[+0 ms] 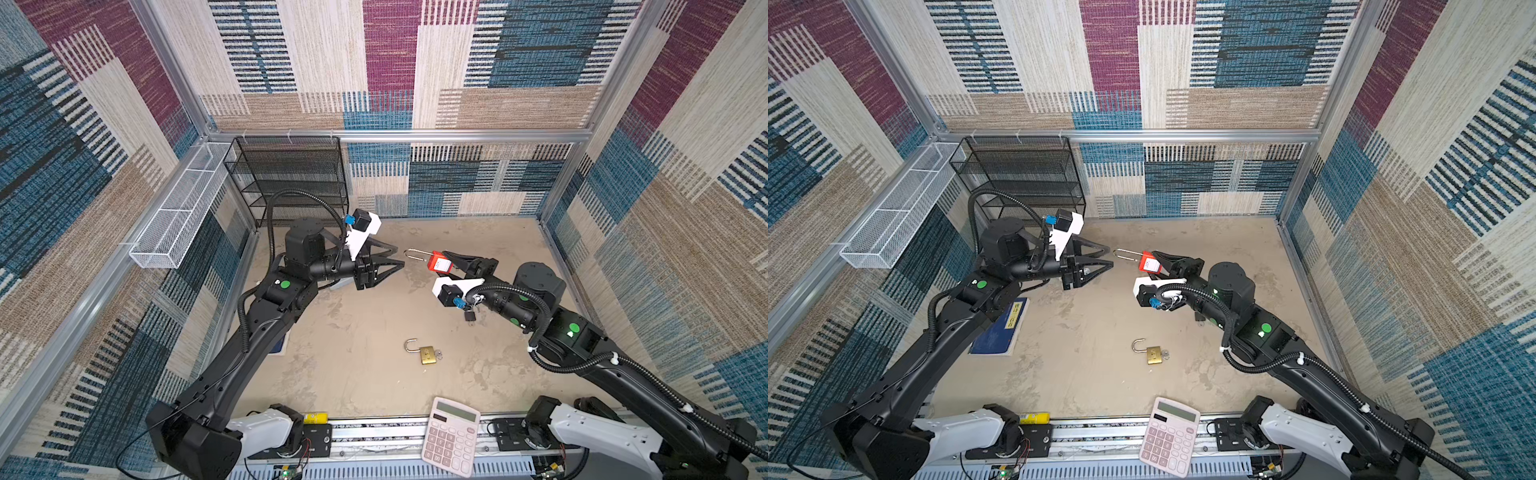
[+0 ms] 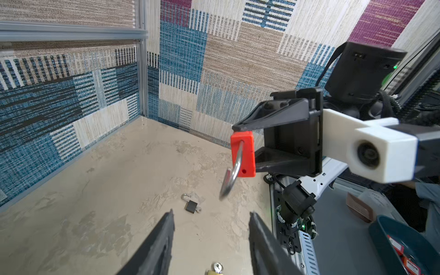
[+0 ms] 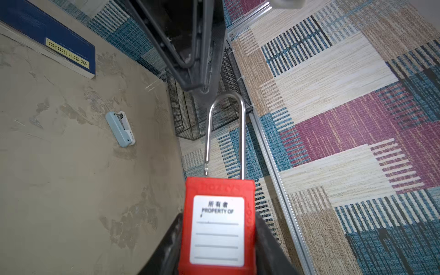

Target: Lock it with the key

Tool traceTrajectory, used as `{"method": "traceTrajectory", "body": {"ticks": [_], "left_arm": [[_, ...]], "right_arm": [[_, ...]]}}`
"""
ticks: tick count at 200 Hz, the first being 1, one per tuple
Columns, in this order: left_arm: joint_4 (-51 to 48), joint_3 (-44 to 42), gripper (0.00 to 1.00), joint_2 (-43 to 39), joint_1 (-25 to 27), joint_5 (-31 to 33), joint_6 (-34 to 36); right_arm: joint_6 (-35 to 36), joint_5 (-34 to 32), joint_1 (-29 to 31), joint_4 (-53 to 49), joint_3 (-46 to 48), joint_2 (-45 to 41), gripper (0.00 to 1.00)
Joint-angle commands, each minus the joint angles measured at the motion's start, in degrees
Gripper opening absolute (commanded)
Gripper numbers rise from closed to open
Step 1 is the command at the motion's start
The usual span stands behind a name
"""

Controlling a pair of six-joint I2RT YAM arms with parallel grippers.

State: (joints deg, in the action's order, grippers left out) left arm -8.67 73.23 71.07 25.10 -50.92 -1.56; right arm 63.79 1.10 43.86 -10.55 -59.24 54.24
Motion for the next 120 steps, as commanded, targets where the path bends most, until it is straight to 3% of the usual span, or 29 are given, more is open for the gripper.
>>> {"method": "traceTrajectory", "body": {"ticks": [1,28,48,79,120], "left_arm": [[0.2,1.3,0.53,0.6,0.7,2.3,-0.4],[0.2,2.0,0.51,1.4,1.6,1.7,-0.6],[0.2,2.1,0.42,2.1,2.6,1.0,-1.2],[0.2,1.7,0.16,2.0,3.0,1.4,-1.6],[0.2,2.1,0.04,1.5,3.0,0.8,-3.0]], "right_arm": [[-1.6,1.3,0.0,-0.5,-0.6,-0.2,0.38],[-1.7,1.1,0.0,-0.9,-0.6,-0.3,0.38],[-2.1,1.2,0.1,-0.3,-0.7,-0.3,0.38],[-1.9,0.8,0.1,0.4,-0.9,0.2,0.38],[0.6,-1.0,0.0,1.8,-0.4,1.3,0.37]]}}
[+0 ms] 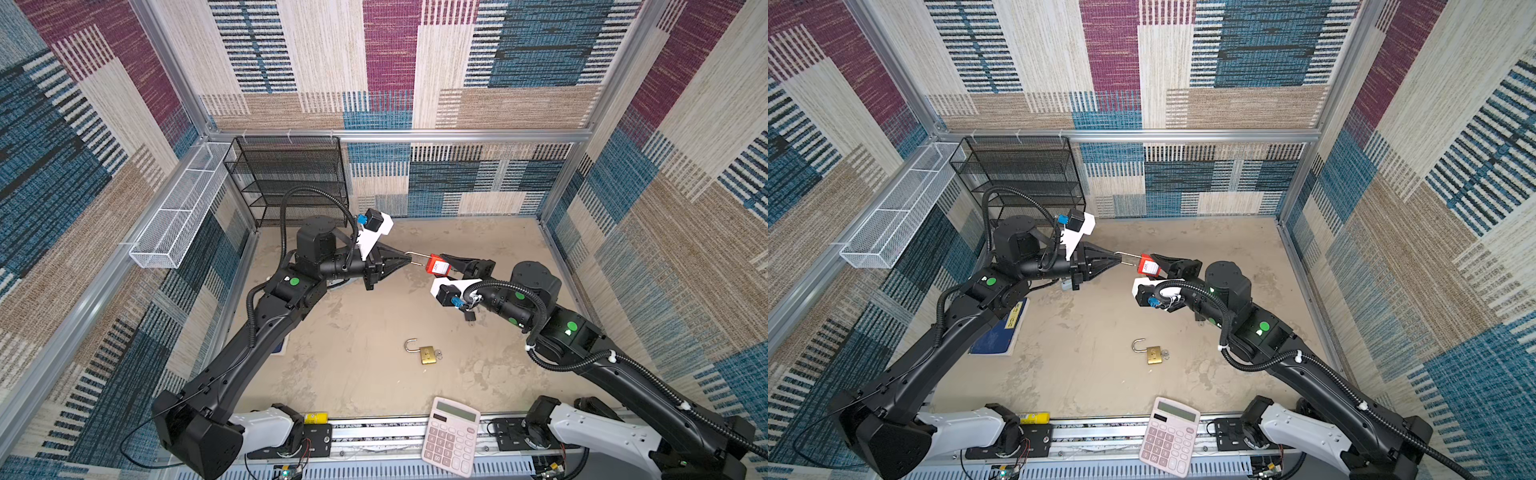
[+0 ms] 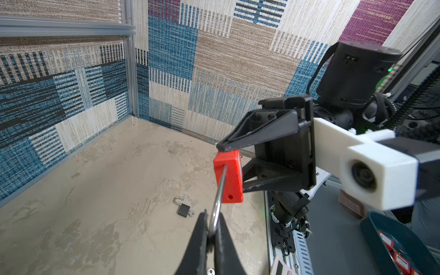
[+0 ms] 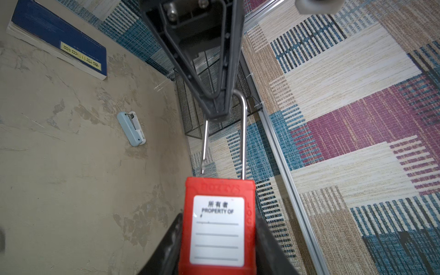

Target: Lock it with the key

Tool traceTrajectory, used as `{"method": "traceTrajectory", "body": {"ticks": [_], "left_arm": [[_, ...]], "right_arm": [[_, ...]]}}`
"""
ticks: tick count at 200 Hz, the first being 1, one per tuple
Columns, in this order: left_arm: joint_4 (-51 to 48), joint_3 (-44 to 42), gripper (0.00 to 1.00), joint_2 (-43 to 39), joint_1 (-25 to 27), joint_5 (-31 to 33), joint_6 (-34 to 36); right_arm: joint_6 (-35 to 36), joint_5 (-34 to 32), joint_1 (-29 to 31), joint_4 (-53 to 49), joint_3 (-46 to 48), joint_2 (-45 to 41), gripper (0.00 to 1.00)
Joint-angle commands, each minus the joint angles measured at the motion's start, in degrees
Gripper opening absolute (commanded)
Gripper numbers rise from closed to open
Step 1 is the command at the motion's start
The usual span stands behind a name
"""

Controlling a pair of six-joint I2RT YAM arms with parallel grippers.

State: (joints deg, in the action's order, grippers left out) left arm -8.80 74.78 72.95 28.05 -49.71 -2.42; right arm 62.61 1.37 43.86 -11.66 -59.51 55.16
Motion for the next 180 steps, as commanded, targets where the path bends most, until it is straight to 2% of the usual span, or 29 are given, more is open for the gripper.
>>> {"method": "traceTrajectory", "body": {"ticks": [1,12,55,82,137,180], "left_arm": [[0.3,0.5,0.04,-0.3,0.1,-0.4,-2.2],[0.4,0.4,0.00,-0.3,0.1,-0.4,-2.9],[4.1,-1.0,0.00,-0.7,0.1,0.7,-5.8],[4.4,-0.9,0.00,-1.1,0.1,2.3,-6.2],[4.6,-2.4,0.00,-2.3,0.3,4.4,-9.1],[6.6,-5.8,0.00,-4.6,0.7,6.8,-9.7]], "right_arm": [[1.8,-1.3,0.0,3.0,-0.1,0.4,0.37],[2.4,-1.6,0.0,3.4,0.0,0.7,0.37],[2.6,-1.4,0.0,7.7,1.2,1.1,0.36],[4.6,-4.3,0.0,10.4,2.6,1.3,0.34],[5.8,-4.5,0.1,14.7,3.6,0.0,0.33],[6.0,-2.7,0.1,14.3,2.9,0.5,0.33]]}}
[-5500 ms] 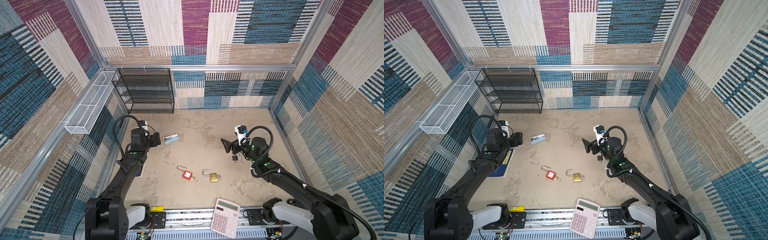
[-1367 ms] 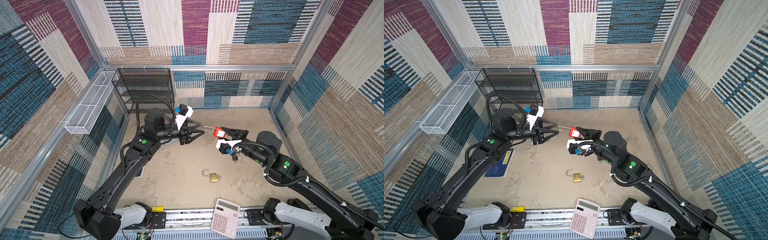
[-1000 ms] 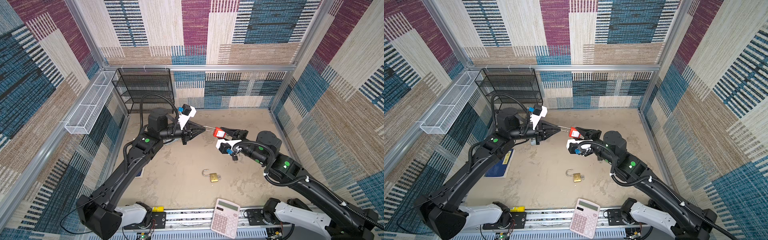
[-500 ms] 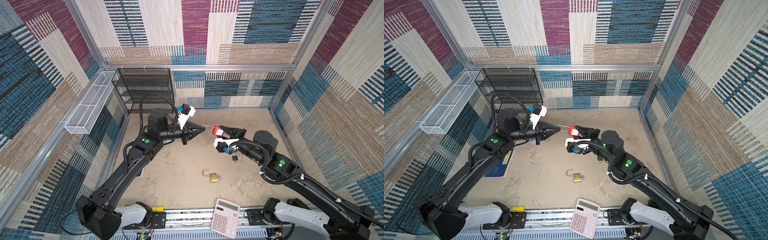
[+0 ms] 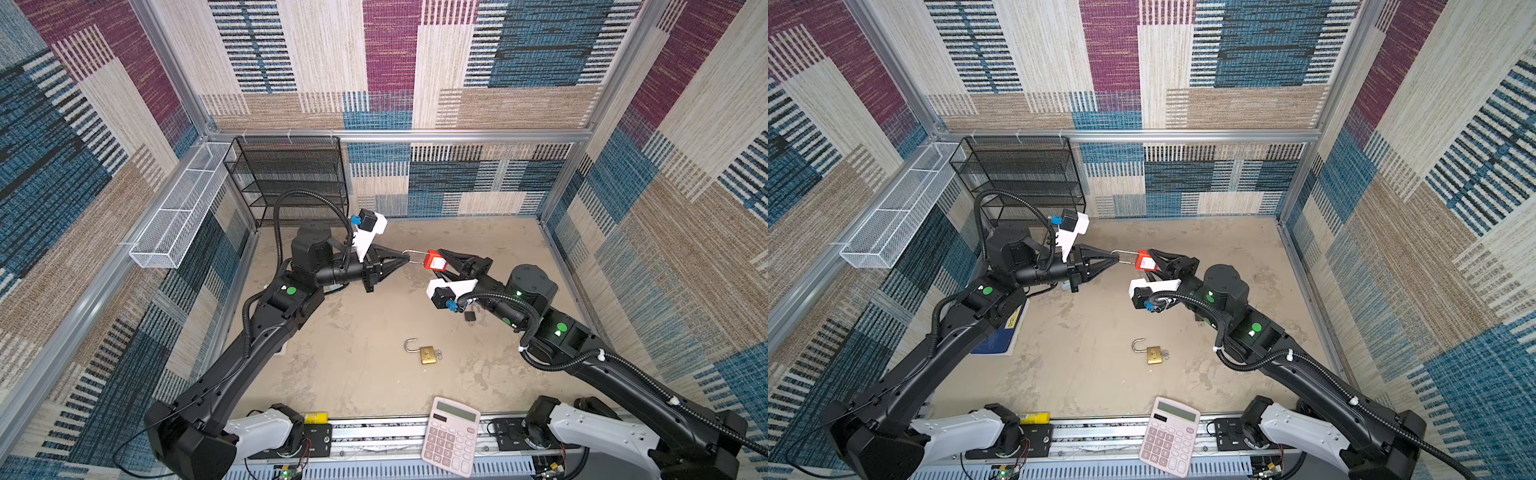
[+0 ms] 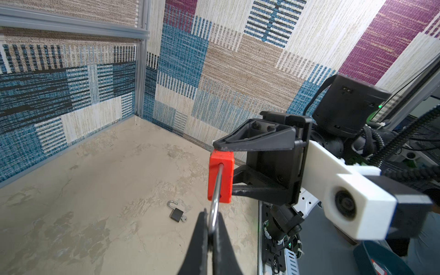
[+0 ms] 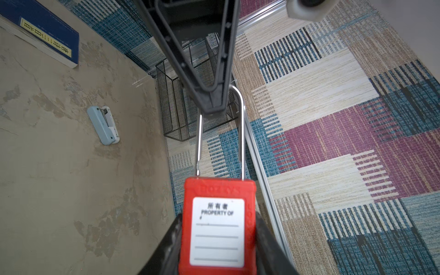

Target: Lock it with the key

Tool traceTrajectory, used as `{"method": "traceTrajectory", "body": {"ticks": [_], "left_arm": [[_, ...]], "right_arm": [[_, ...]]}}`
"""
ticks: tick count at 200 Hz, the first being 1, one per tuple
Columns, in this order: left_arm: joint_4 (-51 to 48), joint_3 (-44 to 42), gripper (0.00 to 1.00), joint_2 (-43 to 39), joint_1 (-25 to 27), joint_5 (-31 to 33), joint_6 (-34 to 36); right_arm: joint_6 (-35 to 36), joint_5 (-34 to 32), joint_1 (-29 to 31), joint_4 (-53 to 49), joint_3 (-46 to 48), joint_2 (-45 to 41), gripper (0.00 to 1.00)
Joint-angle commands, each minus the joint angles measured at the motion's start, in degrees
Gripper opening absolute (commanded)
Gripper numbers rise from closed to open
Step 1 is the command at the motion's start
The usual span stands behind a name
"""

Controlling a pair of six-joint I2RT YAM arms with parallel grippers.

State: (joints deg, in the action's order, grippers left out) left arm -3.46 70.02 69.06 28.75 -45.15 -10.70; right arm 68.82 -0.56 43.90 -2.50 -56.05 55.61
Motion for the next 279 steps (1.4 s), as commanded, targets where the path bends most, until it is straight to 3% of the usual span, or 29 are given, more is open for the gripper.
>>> {"method": "traceTrajectory", "body": {"ticks": [1,45,148,208,279], "left_arm": [[1.3,-1.1,0.00,-0.7,0.0,2.3,-1.4],[1.0,-0.8,0.00,-0.1,0.1,3.1,-3.9],[0.7,-0.9,0.00,-0.8,0.6,5.9,-6.8],[0.4,-0.1,0.00,0.9,1.1,7.1,-6.8],[1.2,0.1,0.00,1.0,2.0,6.3,-1.7]], "right_arm": [[-0.2,-0.7,0.0,5.1,-0.5,0.1,0.33],[-0.4,-1.0,0.0,6.7,-1.1,1.6,0.32],[8.2,-6.1,0.0,17.9,3.2,2.0,0.29],[7.9,-5.5,0.6,19.1,3.9,1.2,0.29],[-4.3,7.5,0.8,3.0,-5.8,2.6,0.27]]}}
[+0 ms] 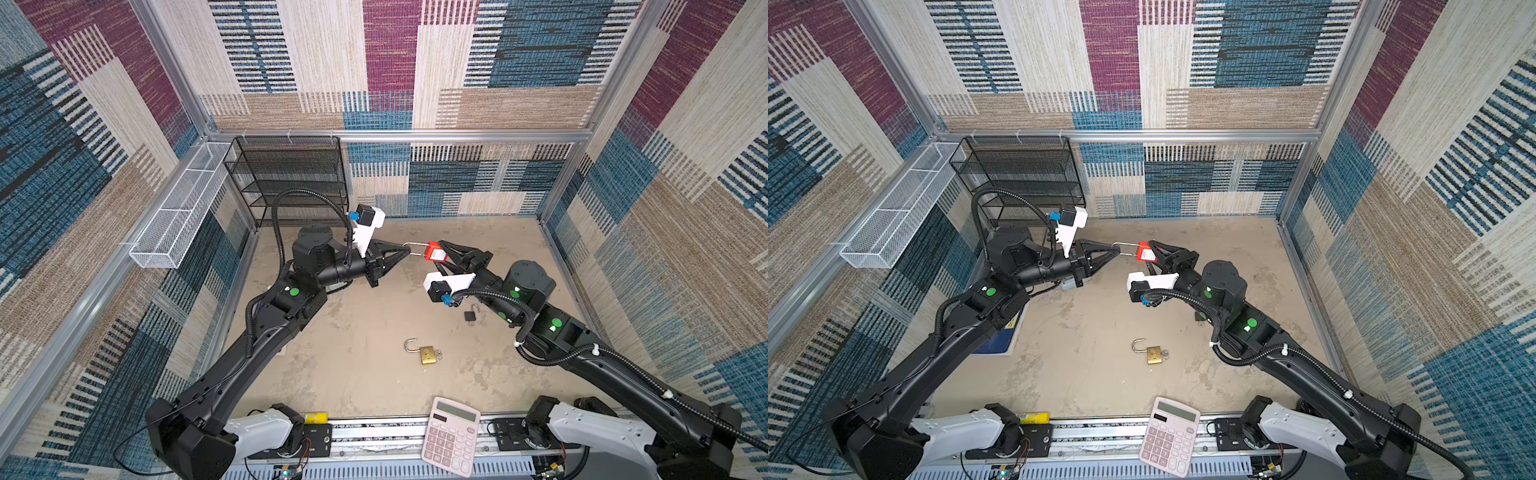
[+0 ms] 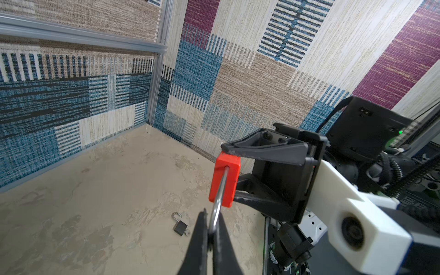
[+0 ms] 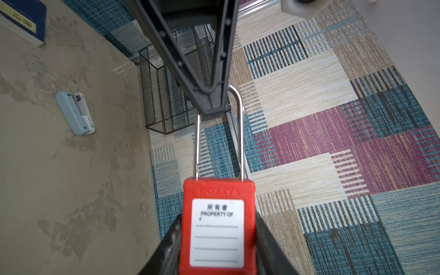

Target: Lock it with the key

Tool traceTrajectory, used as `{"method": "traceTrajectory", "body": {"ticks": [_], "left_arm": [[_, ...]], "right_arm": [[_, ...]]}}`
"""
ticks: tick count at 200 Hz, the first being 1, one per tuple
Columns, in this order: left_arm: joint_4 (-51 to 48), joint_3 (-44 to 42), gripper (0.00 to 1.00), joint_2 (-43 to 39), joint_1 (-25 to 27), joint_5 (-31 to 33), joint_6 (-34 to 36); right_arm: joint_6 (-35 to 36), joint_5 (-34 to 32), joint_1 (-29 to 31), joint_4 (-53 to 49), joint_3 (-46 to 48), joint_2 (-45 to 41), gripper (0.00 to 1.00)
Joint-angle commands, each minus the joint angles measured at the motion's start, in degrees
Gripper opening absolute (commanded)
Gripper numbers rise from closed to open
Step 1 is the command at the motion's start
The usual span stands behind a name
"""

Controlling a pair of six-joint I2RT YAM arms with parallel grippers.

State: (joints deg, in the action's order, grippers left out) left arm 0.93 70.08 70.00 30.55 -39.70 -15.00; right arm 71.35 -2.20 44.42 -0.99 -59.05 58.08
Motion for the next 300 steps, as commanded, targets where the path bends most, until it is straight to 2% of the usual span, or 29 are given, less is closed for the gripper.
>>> {"method": "traceTrajectory", "body": {"ticks": [1,23,64,115,160,181,202,220,228,233,239,248,261,300], "left_arm": [[-3.3,0.0,0.00,0.0,0.2,0.8,2.7],[-5.8,1.3,0.00,-0.4,0.2,1.8,3.5],[-6.8,1.9,0.00,0.1,0.3,2.2,1.6],[-6.8,2.1,0.00,1.7,1.3,2.2,0.7],[-7.2,1.9,0.00,2.6,1.3,5.4,-0.6],[-6.5,2.2,0.00,3.4,1.3,4.6,-1.3],[-6.4,2.3,0.00,3.2,1.3,4.8,-0.8],[-4.0,0.8,0.00,1.6,1.2,5.7,-0.4],[-2.1,0.0,0.23,0.9,1.1,5.4,-0.4],[-1.0,-0.4,0.34,0.6,1.1,5.0,-0.4],[-0.3,-0.2,0.43,0.5,1.2,4.7,-0.5],[-0.1,0.5,0.52,0.7,1.1,4.6,-0.7],[-0.4,1.7,0.57,1.0,1.1,4.3,-0.7],[2.6,0.9,0.61,1.1,1.0,3.1,-2.4]], "right_arm": [[-6.9,9.3,0.3,1.3,-2.9,0.1,0.27],[-8.7,10.6,0.3,-2.2,-4.6,0.0,0.26],[-10.3,9.4,0.3,0.8,-3.9,-0.5,0.23],[-8.6,10.0,0.6,2.5,-5.9,2.8,0.19],[-5.4,5.6,2.0,5.7,-5.6,4.4,0.17],[-7.2,6.8,2.2,5.8,-5.9,4.4,0.18],[-7.5,5.2,2.2,5.4,-5.7,4.8,0.17],[-11.6,6.2,0.0,4.0,-5.7,5.1,0.18],[-13.4,6.7,-1.0,3.9,-5.2,4.8,0.18],[-13.9,6.7,-1.1,4.3,-4.7,4.7,0.18],[-14.4,6.2,-1.3,5.3,-3.5,4.5,0.19],[-15.2,5.5,-1.5,5.7,-2.9,4.5,0.19],[-16.6,4.4,-1.6,5.9,-2.7,4.8,0.19],[-20.5,3.7,-2.0,6.7,-2.6,5.3,0.19]]}}
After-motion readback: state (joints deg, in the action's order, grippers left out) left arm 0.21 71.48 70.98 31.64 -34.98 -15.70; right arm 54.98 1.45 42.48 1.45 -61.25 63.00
